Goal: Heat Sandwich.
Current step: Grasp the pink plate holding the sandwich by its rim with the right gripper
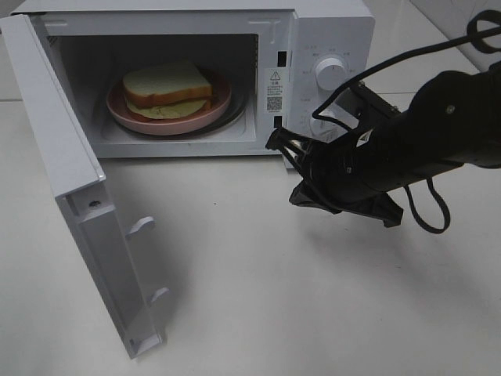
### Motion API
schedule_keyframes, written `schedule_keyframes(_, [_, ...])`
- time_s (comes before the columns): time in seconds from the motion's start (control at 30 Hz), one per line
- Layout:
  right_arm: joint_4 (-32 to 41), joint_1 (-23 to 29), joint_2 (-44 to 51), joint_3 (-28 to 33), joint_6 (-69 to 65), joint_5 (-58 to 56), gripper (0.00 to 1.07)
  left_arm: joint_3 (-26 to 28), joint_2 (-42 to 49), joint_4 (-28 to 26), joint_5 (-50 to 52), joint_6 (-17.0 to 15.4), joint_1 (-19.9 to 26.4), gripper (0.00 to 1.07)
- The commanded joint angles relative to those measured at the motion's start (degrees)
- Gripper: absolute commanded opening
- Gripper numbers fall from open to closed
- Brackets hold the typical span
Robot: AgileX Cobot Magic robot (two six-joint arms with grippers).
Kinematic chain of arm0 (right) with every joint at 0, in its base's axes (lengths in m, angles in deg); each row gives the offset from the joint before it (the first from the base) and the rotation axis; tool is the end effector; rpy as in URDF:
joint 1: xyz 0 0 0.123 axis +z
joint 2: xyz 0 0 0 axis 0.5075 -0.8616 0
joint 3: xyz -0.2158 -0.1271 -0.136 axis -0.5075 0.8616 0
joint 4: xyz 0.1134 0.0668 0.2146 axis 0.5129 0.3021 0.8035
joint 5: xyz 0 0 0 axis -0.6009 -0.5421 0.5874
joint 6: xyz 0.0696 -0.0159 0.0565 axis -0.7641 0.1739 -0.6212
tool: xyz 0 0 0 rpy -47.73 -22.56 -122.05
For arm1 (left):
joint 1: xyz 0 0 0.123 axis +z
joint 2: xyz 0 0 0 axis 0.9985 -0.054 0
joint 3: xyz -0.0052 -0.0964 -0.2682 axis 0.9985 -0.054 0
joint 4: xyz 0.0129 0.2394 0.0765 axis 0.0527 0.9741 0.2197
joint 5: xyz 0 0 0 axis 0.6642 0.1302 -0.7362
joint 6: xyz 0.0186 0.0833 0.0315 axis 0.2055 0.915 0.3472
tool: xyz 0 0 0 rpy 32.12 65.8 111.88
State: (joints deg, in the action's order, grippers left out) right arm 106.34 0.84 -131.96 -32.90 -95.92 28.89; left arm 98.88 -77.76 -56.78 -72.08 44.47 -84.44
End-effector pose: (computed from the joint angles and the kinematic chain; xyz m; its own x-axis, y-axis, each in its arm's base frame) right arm 0.2691 0.1672 0.1674 -0.8257 0.4037 -0.3940 0.1619 0.8387 0.5200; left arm -0.0050 -0.0109 0.2783 -0.4370 0.0209 -0.8992 0.0803 0.9966 -0.0158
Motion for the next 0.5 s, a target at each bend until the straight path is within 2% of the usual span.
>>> schedule_keyframes(0.03, [-1.60, -0.06, 1.03, -2.29, 7.28, -9.45, 0.02, -0.29, 1.20, -0.29, 0.69, -0.34, 0.29, 1.03])
schedule_keyframes(0.17, [-3.38, -0.06, 1.03, -4.24, 11.34, -15.36, 0.03, -0.29, 1.20, -0.29, 0.69, -0.34, 0.29, 1.03])
schedule_keyframes(0.27, [-7.16, -0.06, 1.03, -7.05, 16.21, -22.92, 0.04, -0.29, 1.20, -0.29, 0.69, -0.34, 0.29, 1.03])
schedule_keyframes(0.5, [-13.98, -0.06, 1.03, -10.77, 28.02, -32.83, 0.06, -0.29, 1.20, -0.29, 0.69, -0.34, 0.29, 1.03])
